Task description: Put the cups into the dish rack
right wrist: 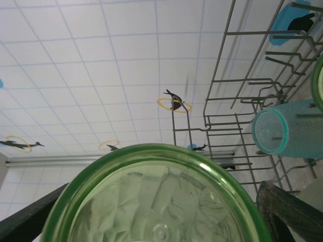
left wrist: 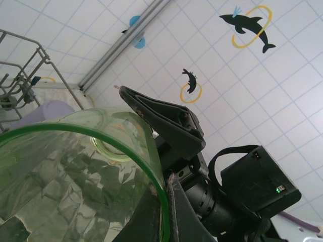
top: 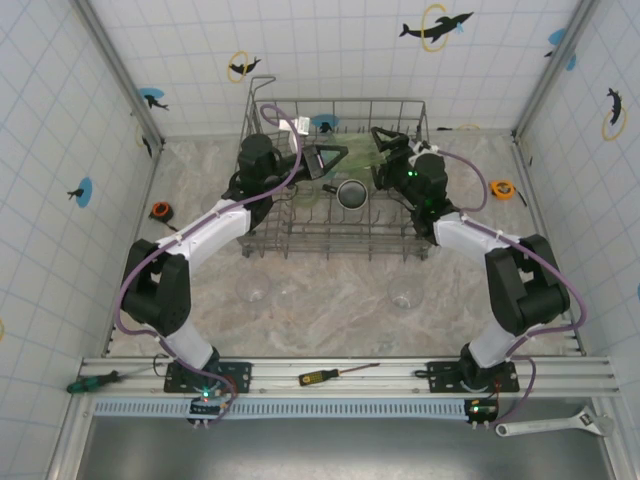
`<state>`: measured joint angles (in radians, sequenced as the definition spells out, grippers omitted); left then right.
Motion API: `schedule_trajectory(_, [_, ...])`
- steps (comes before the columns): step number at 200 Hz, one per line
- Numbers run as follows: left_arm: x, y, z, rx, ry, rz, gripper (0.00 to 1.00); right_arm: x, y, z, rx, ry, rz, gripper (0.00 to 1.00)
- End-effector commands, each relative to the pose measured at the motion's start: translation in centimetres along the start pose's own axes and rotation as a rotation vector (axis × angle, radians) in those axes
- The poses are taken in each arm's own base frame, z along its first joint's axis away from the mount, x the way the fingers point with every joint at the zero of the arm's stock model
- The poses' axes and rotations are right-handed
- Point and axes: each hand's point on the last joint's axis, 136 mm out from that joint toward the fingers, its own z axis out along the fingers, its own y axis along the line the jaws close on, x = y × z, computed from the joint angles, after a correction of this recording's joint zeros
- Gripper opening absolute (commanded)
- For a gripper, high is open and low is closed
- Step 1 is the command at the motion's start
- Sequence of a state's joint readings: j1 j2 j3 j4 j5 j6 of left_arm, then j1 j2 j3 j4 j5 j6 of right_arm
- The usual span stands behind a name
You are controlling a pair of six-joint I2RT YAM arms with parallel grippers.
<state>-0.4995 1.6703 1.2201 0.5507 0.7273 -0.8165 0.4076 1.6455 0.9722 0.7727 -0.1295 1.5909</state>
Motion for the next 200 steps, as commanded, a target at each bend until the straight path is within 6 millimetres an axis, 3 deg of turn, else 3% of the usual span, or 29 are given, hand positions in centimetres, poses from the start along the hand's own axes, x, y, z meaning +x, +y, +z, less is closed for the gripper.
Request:
schedule_trajectory(1, [-1.3,-2.6,0.1,0.069,-0.016,0.075,0.0,-0.9,1.8,0.0,-0.083,-0.02,0.011,0.86])
schedule_trajectory(57, [-1.0,-2.3,0.2,0.061,-0.006,0.063,0.03,-0.9,2.3,-0.5,-0.1,-0.016,-0.003,0.63])
schedule_trajectory(70, [-1.0,-2.3,0.2,0.059,-0.005,0.063,0.12,-1.0,2.2,-0.9,-0.102,-0.026,-0.004,0.6])
schedule_trajectory(84, [-1.1,-2.3,0.2,0.054,-0.003,0.063,0.32,-1.3,2.4,-1.3,-0.105,-0.042,-0.012,0.56])
schedule_trajectory(105, [-1.2,-2.4,0.1,0.044,0.004,0.066,0.5,-1.7,2.6,-1.8,-0.104,-0.064,-0.029,0.49])
schedule_trajectory(143, [-1.9,-2.8,-0.4,-0.009,0.004,0.081,0.87,-2.7,3.6,-2.5,-0.099,-0.094,-0.069,0.48])
schedule_trajectory(160, [-2.2,-3.0,-0.8,-0.034,-0.008,0.099,0.97,-3.2,4.0,-2.7,-0.089,-0.11,-0.124,0.48])
schedule_trajectory(200, [-2.1,-2.2,-1.8,-0.147,0.012,0.113,0.97,-4.1,5.3,-3.3,-0.036,-0.145,-0.282,0.48])
